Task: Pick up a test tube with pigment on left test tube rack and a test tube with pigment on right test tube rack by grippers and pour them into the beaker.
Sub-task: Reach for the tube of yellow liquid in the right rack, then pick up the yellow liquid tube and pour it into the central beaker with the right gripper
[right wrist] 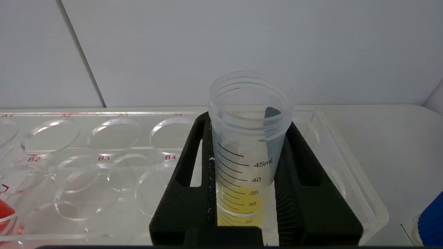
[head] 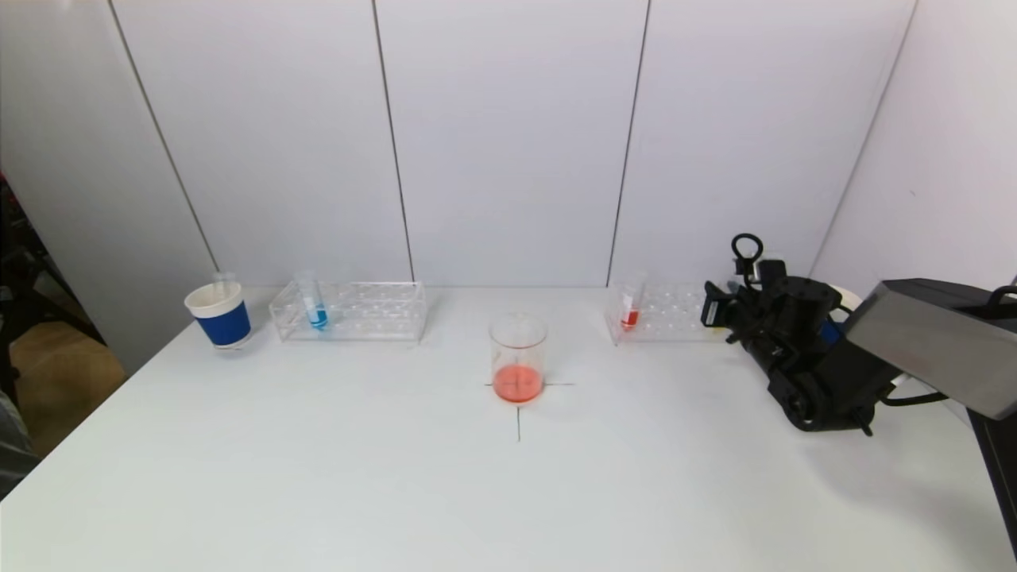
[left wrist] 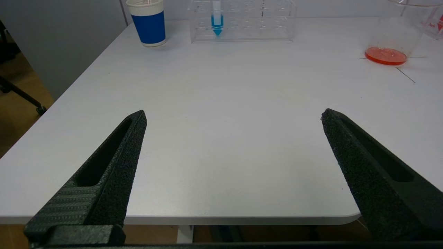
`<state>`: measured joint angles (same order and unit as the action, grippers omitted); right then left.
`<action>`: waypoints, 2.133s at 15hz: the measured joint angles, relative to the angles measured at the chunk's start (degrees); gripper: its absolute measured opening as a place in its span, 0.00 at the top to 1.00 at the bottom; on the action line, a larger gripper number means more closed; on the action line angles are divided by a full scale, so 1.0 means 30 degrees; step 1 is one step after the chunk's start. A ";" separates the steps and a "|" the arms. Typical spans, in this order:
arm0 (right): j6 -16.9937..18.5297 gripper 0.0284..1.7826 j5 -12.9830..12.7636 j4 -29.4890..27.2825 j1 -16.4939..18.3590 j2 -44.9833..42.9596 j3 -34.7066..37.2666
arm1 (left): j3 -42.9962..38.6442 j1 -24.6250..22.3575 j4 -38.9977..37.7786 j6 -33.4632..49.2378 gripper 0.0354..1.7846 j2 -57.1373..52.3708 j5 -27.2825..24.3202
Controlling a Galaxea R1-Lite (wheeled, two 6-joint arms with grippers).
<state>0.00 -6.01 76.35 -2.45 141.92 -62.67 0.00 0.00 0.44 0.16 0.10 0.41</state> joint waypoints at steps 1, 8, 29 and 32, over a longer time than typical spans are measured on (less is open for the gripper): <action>0.0000 0.71 0.0000 0.0000 0.0008 0.0000 0.0000 | 0.0000 0.0000 0.0000 -0.0008 0.01 0.0000 0.0000; -0.0016 0.71 0.0000 0.0000 0.0012 0.0000 0.0000 | 0.0000 0.0000 0.0000 -0.0008 0.01 0.0000 0.0000; -0.1182 0.71 0.0260 -0.3954 0.0110 -0.3052 -0.1341 | 0.0000 0.0000 0.0000 0.0000 0.01 0.0000 -0.0004; -0.1532 0.71 0.0276 -0.4953 0.0122 -0.3767 -0.1703 | 0.0000 0.0000 0.0000 0.0000 0.01 0.0000 0.0000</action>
<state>-4.60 -5.18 61.49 -2.08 130.62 -67.78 0.00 0.00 0.44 0.16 0.10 0.41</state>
